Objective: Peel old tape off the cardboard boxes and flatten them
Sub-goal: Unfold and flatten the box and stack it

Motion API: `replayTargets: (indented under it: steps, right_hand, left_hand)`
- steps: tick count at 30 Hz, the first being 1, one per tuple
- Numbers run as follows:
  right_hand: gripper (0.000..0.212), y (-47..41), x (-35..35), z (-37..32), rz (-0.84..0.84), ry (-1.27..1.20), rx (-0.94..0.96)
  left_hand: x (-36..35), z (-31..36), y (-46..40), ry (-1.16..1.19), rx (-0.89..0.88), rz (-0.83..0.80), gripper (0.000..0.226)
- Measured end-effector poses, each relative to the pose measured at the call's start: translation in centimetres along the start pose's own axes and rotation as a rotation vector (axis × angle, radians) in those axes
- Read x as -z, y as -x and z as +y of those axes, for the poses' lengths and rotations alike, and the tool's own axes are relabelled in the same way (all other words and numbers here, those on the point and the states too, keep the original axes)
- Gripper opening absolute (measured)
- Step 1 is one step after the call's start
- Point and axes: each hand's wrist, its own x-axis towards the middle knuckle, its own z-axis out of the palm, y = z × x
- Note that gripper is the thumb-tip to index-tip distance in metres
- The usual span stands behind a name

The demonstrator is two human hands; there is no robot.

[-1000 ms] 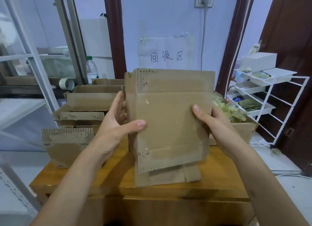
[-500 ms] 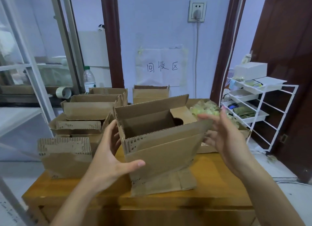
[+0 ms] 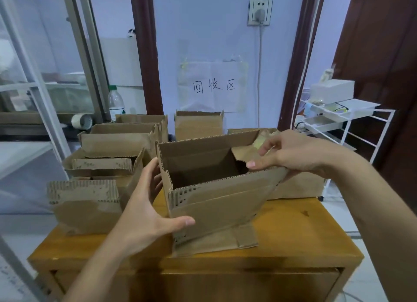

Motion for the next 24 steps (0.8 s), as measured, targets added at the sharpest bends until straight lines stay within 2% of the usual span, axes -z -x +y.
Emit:
replayTargets:
  steps: [6, 10, 12, 13, 14, 15, 16, 17, 18, 19, 20, 24]
  right_hand:
    - [0.072, 1.3, -0.2, 0.5, 0.030, 0.134, -0.007]
    - [0.071, 1.6, -0.4, 0.3, 0.074, 0.175, 0.007]
    - [0.065, 1.5, -0.5, 0.3, 0.083, 0.215, 0.013]
    - [0.065, 1.5, -0.6, 0.3, 0.091, 0.243, 0.014]
    - [0.067, 1.5, -0.7, 0.3, 0.100, 0.262, 0.015]
    - [0.068, 1.5, -0.8, 0.2, 0.111, 0.268, 0.018]
    - [0.065, 1.6, -0.9, 0.1, 0.118, 0.267, 0.024]
    - [0.062, 1.8, -1.1, 0.0, 0.118, 0.270, 0.028]
    - [0.060, 1.9, -1.3, -0.2, 0.117, 0.277, 0.030]
    - [0.059, 2.0, -1.4, -0.4, 0.120, 0.286, 0.030]
    - [0.058, 2.1, -1.5, -0.6, 0.126, 0.293, 0.029]
    - [0.055, 2.3, -1.8, -1.0, 0.150, 0.290, 0.026]
  left_hand:
    - [0.5, -0.1, 0.5, 0.029, 0.010, -0.141, 0.156]
    - [1.5, 0.8, 1.1, 0.126, 0.002, -0.259, 0.148]
    - [1.3, 2.9, 1.3, 0.174, -0.038, -0.248, 0.148]
    - [1.7, 2.7, 1.6, 0.196, -0.089, -0.262, 0.142]
    - [2.0, 2.8, 2.1, 0.214, -0.092, -0.230, 0.119]
    - [2.0, 2.7, 2.3, 0.280, -0.034, -0.175, 0.075]
    - [2.2, 2.9, 2.2, 0.382, 0.019, -0.201, 0.053]
    - [1.9, 3.4, 2.0, 0.378, 0.023, -0.303, 0.052]
    - [2.1, 3.9, 1.9, 0.325, 0.033, -0.307, 0.059]
    - [1.5, 4.3, 1.1, 0.327, 0.139, -0.195, 0.063]
    - [1.2, 4.8, 0.9, 0.370, 0.160, -0.166, 0.061]
    - [0.4, 4.6, 0.7, 0.411, 0.112, -0.145, 0.049]
